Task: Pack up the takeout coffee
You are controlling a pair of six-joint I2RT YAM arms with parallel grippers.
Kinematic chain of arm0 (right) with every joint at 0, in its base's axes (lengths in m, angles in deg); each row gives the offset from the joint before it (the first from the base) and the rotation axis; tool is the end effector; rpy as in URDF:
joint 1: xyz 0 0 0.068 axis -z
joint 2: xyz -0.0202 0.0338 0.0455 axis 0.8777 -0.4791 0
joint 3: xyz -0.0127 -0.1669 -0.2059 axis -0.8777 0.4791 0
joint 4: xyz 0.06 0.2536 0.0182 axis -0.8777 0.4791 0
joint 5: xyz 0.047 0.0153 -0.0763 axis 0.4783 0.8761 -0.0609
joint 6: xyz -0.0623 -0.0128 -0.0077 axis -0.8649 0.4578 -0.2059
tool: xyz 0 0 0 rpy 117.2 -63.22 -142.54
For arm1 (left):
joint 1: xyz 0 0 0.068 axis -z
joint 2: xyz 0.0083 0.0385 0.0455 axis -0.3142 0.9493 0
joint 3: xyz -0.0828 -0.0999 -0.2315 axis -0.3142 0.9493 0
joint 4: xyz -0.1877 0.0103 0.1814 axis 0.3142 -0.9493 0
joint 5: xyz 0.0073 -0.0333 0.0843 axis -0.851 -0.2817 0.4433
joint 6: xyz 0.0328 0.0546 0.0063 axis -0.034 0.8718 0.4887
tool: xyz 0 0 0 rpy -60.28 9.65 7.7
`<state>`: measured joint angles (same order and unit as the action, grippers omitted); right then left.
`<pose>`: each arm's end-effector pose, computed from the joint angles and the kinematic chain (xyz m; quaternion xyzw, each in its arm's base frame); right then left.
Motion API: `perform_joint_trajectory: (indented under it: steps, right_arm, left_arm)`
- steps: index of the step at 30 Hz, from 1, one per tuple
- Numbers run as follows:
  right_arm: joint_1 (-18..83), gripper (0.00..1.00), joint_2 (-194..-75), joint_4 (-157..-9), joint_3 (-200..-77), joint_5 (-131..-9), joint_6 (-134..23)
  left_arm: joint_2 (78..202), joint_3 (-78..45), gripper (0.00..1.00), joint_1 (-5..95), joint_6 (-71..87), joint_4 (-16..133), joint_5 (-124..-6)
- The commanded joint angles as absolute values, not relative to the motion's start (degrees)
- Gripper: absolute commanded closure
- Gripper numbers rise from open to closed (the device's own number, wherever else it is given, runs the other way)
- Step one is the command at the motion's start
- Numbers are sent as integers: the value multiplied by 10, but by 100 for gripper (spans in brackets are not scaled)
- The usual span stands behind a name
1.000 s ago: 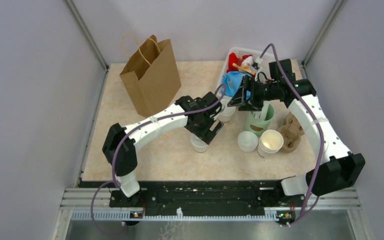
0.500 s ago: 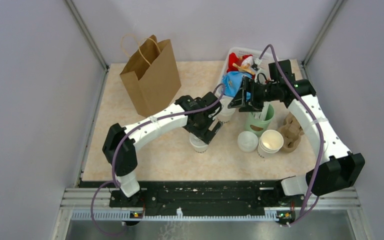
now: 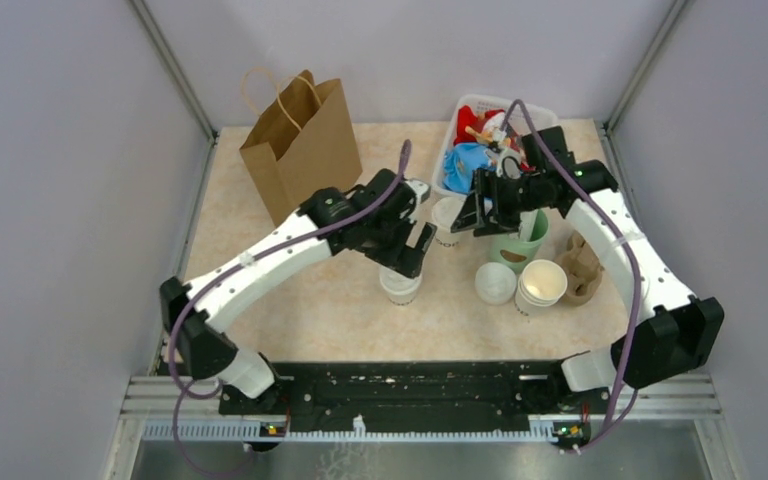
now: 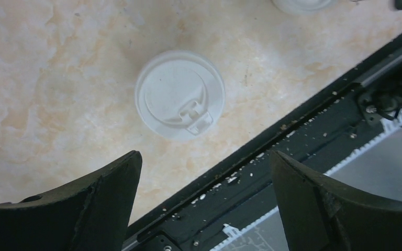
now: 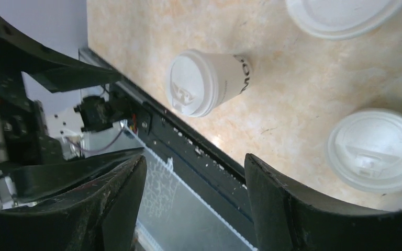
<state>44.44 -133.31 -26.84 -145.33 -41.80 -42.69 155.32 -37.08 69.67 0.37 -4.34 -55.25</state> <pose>0.2620 0.1105 0.3430 -0.0737 0.9073 0.3722 0.1812 0.2070 -0.2566 0.3323 0.2638 0.9264 -0.1429 0.2273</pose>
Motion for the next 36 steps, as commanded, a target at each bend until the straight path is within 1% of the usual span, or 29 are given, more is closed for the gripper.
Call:
perform_joint_trajectory:
  steps: [1, 3, 5, 6, 8, 11, 13, 18, 21, 22, 24, 32, 34, 36]
  right_arm:
    - [372, 33, -1365, -292, -1444, -405, -441]
    - [345, 38, -1382, -327, -1418, -381, -420]
    - [332, 46, -1390, -370, -1386, -361, -393]
    - [331, 48, -1391, -395, -1371, -350, -381]
    - [331, 49, -1399, -436, -1349, -335, -356]
    - [327, 48, -1423, -445, -1344, -328, -361]
    - [325, 48, -1436, -449, -1338, -336, -367]
    - [321, 50, -1461, -488, -1322, -328, -360]
    - [321, 55, -1477, -483, -1329, -346, -369]
    - [322, 58, -1482, -480, -1330, -349, -371]
    - [321, 60, -1485, -480, -1326, -350, -372]
    - [342, 61, -1455, -483, -1291, -350, -362]
    - [352, 62, -1443, -491, -1282, -341, -356]
    - [352, 62, -1441, -485, -1280, -343, -360]
  left_arm:
    - [1464, -273, 4, 657, -43, 18, -634]
    - [1440, -217, 7, 616, -63, 62, -682]
    - [1418, -167, 13, 575, -88, 112, -722]
    - [1412, -142, 16, 559, -99, 133, -739]
    - [1409, -118, 18, 540, -117, 169, -757]
    - [1415, -100, 21, 528, -136, 197, -769]
    - [1424, -95, 26, 522, -140, 199, -769]
    - [1440, -81, 30, 515, -138, 204, -780]
    - [1450, -80, 34, 514, -127, 196, -777]
    - [1453, -80, 36, 514, -123, 194, -777]
    - [1457, -85, 40, 513, -119, 187, -772]
    - [1436, -85, 40, 509, -118, 150, -751]
    - [1424, -76, 35, 505, -128, 148, -747]
    - [1414, -65, 35, 502, -134, 150, -743]
